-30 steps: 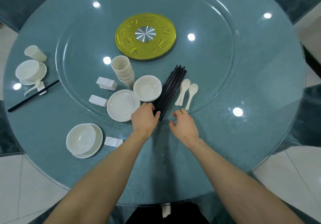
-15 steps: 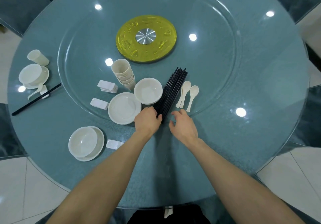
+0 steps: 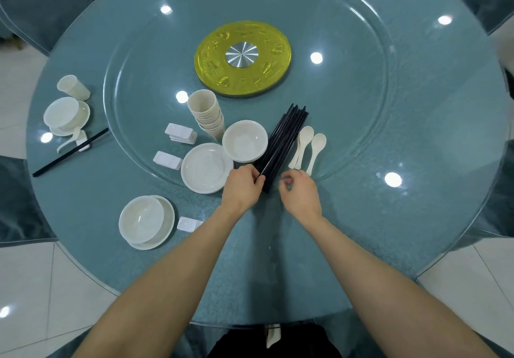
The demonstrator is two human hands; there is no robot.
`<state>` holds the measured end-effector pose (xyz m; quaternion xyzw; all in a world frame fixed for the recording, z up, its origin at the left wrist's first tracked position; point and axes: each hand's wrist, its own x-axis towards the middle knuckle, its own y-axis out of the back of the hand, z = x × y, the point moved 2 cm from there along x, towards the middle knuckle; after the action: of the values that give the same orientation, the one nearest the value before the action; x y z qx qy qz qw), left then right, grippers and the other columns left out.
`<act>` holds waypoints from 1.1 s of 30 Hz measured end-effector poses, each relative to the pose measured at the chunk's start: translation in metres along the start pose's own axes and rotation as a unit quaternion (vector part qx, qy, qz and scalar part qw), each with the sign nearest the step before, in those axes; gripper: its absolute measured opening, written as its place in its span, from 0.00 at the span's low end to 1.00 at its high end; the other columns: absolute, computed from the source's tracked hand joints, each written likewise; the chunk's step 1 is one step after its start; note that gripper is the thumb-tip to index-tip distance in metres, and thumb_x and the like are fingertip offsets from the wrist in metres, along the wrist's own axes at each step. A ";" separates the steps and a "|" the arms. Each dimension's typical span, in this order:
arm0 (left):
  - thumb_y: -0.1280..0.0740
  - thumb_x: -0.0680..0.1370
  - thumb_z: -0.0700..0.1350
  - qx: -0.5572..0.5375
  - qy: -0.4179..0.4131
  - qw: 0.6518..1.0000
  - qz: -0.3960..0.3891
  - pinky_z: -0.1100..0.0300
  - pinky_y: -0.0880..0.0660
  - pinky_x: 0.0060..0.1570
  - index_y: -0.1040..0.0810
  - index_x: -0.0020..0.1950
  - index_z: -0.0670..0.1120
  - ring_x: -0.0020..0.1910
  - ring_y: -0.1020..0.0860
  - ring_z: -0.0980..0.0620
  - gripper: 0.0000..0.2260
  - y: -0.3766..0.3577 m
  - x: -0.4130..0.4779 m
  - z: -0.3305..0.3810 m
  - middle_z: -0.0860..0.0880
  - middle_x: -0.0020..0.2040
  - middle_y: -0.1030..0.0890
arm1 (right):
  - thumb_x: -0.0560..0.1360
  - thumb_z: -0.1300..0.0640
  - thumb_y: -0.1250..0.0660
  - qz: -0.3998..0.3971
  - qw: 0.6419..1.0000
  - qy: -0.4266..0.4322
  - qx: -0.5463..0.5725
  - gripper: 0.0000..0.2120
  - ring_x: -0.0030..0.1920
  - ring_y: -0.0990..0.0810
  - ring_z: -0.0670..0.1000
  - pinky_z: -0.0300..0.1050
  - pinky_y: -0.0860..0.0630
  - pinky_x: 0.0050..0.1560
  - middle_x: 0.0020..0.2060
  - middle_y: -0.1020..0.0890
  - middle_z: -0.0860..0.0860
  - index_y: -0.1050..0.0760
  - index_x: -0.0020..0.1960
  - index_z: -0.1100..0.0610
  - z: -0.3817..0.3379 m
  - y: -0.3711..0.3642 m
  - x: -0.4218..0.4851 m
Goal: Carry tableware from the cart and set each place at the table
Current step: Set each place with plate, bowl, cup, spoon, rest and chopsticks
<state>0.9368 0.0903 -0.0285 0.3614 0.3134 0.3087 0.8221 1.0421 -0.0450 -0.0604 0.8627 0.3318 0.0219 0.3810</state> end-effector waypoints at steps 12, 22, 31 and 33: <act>0.26 0.80 0.40 -0.261 0.054 0.964 0.001 0.69 0.26 0.31 0.18 0.50 0.41 0.29 0.16 0.54 0.03 0.028 -0.026 -0.011 0.45 0.38 0.13 | 0.86 0.53 0.35 -0.038 0.927 -0.182 0.326 0.12 0.28 0.17 0.51 0.47 0.22 0.31 0.49 0.13 0.56 0.20 0.55 0.61 -0.031 -0.011 0.015; 0.24 0.80 0.41 -0.389 0.058 0.912 -0.114 0.60 0.24 0.33 0.18 0.55 0.34 0.35 0.15 0.46 0.11 0.041 -0.071 -0.051 0.39 0.43 0.12 | 0.87 0.58 0.40 -0.027 0.881 -0.134 0.452 0.11 0.27 0.24 0.49 0.39 0.30 0.27 0.44 0.15 0.57 0.19 0.57 0.59 -0.071 -0.016 -0.021; 0.22 0.78 0.41 -0.421 0.072 0.895 -0.128 0.60 0.24 0.31 0.19 0.58 0.33 0.37 0.14 0.45 0.15 0.057 -0.121 -0.090 0.39 0.46 0.12 | 0.85 0.59 0.35 -0.027 0.887 -0.121 0.445 0.07 0.27 0.22 0.51 0.41 0.30 0.26 0.41 0.15 0.57 0.20 0.55 0.60 -0.084 -0.043 -0.069; 0.22 0.78 0.40 -0.421 0.077 0.896 -0.118 0.61 0.24 0.30 0.20 0.58 0.32 0.35 0.14 0.46 0.15 0.060 -0.131 -0.100 0.39 0.45 0.12 | 0.84 0.59 0.32 -0.042 0.893 -0.112 0.433 0.07 0.28 0.22 0.52 0.41 0.29 0.27 0.47 0.14 0.63 0.19 0.56 0.62 -0.087 -0.055 -0.078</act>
<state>0.7655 0.0669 0.0027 -0.0828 0.2571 0.3395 0.9010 0.9258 -0.0080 -0.0187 0.9243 0.2995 -0.2367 0.0050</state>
